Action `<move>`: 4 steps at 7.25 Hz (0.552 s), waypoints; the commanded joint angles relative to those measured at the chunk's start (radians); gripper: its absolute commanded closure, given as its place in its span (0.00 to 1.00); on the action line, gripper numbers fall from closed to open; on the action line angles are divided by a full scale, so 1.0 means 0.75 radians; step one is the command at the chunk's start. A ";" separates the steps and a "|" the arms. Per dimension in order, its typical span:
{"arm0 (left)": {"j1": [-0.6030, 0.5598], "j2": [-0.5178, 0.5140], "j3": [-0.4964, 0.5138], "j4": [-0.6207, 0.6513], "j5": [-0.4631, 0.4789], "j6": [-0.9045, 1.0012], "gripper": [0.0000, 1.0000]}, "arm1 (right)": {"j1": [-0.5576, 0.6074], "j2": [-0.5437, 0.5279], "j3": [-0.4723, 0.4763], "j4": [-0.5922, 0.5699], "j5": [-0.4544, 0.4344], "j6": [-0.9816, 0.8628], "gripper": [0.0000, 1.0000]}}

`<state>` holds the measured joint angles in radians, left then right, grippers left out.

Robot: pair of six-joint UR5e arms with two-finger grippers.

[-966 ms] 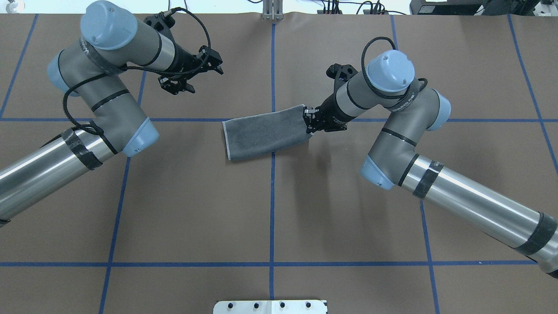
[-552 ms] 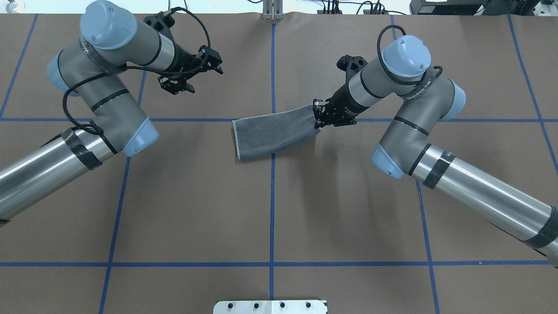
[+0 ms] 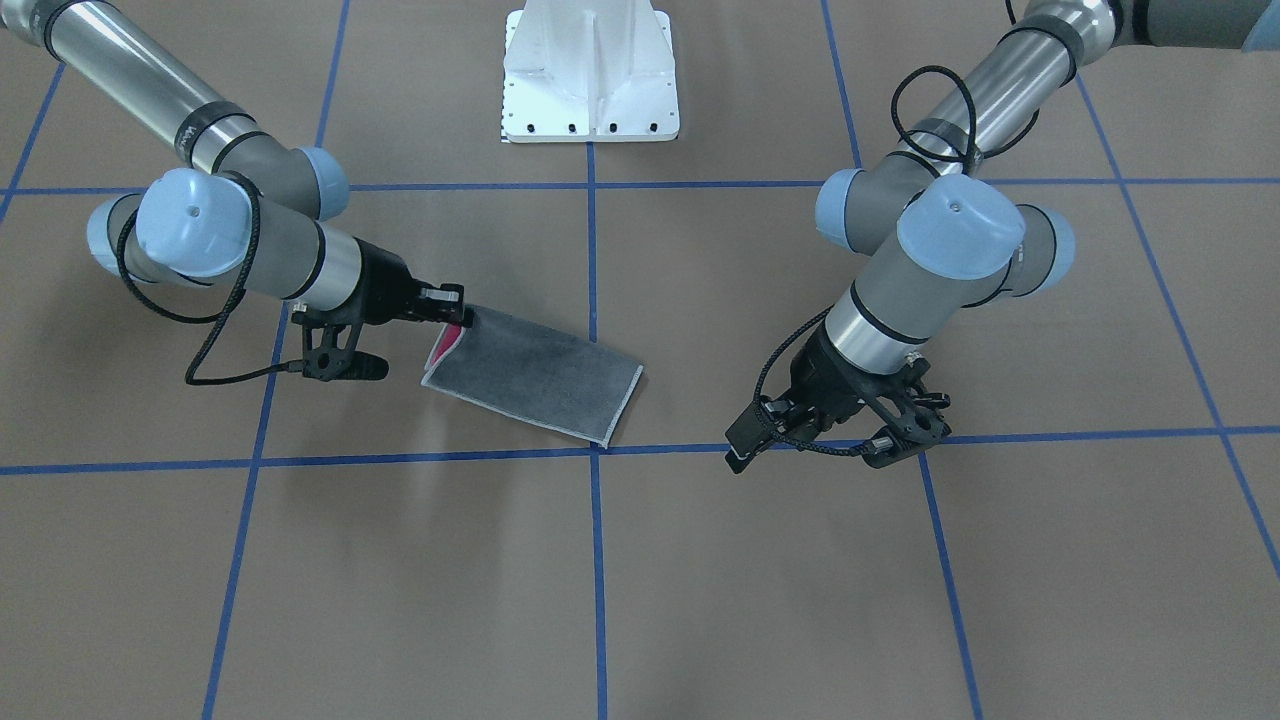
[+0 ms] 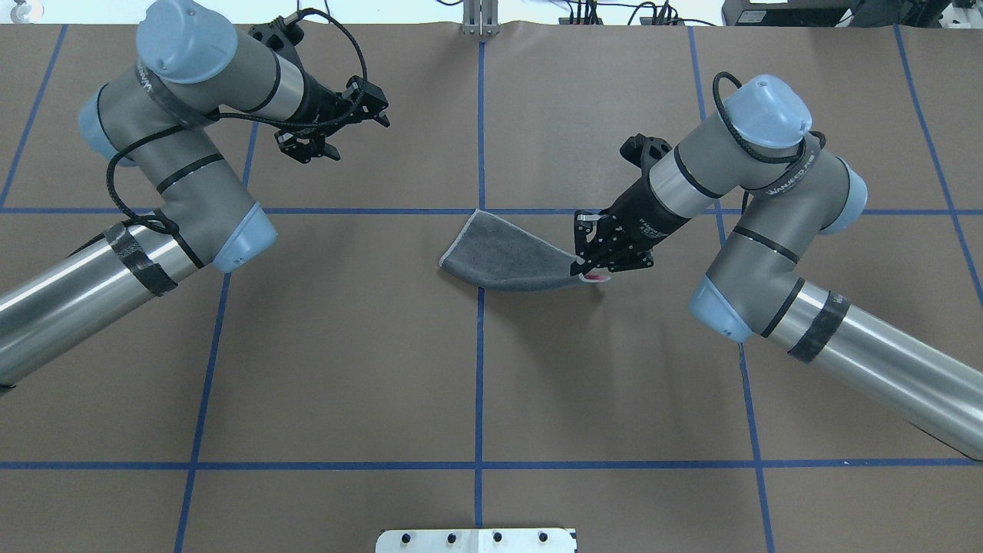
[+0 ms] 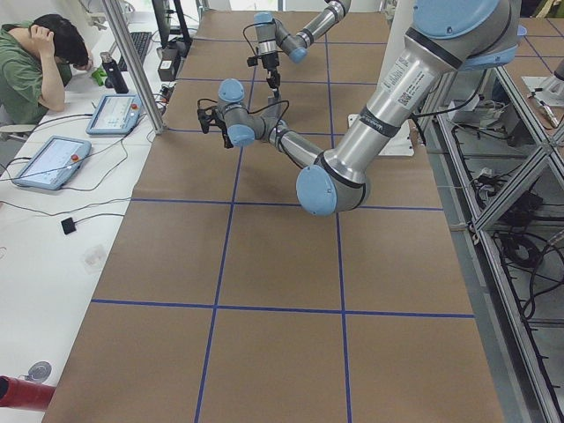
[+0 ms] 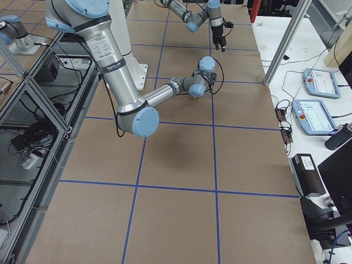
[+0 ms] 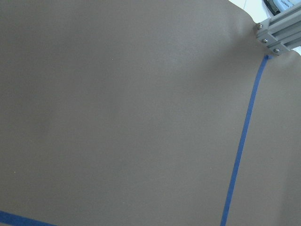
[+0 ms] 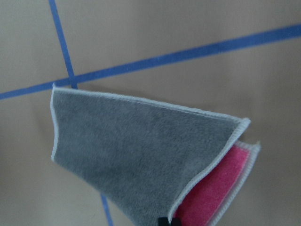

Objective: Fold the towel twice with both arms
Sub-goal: 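Drag the strip's end toward the robot with the right gripper, rotating the strip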

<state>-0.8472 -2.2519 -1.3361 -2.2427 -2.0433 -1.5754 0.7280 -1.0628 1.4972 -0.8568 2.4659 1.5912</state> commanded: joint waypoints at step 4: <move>-0.014 0.000 0.000 0.000 -0.002 0.000 0.01 | -0.297 0.042 0.114 -0.001 -0.140 0.190 1.00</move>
<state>-0.8568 -2.2519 -1.3361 -2.2427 -2.0447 -1.5754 0.5464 -1.0439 1.5774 -0.8573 2.3816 1.7294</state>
